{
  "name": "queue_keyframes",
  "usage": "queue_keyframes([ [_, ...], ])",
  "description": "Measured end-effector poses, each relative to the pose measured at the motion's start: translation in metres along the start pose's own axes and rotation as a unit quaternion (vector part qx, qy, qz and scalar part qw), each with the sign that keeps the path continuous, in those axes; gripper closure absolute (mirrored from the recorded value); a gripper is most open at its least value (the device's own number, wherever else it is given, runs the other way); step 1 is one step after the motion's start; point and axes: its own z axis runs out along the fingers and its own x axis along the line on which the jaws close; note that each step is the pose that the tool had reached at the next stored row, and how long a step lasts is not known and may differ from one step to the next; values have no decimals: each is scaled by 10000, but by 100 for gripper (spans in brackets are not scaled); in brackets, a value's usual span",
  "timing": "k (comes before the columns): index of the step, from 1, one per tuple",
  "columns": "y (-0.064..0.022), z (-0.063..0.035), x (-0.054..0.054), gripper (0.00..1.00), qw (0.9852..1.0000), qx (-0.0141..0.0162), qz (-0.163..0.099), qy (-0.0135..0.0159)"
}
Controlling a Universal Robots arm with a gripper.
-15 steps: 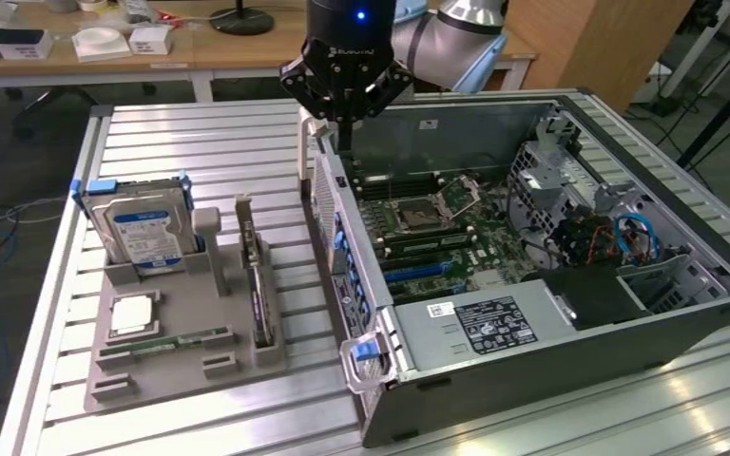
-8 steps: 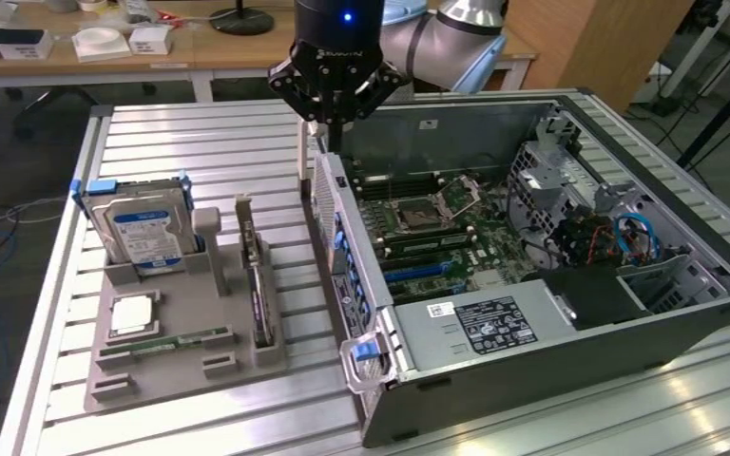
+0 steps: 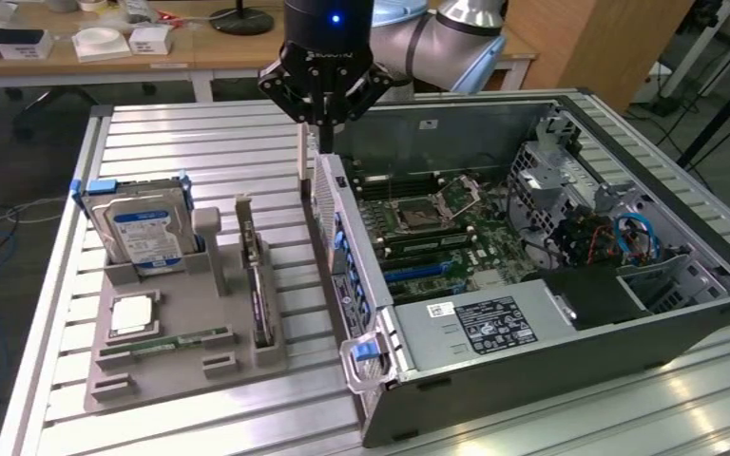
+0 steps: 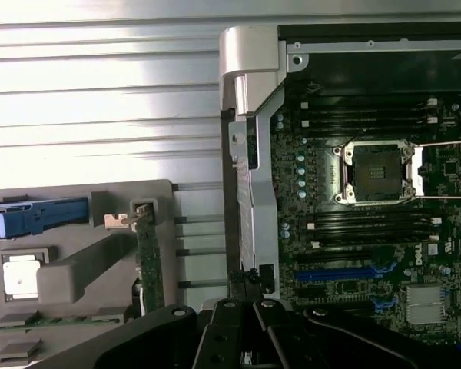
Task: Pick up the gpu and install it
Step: 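Reach for the gpu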
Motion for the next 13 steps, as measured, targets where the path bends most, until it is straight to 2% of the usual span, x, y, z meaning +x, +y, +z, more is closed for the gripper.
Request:
queue_keyframes([
  [13, -7, 7, 92, 89, 10000, 0, -1, 0],
])
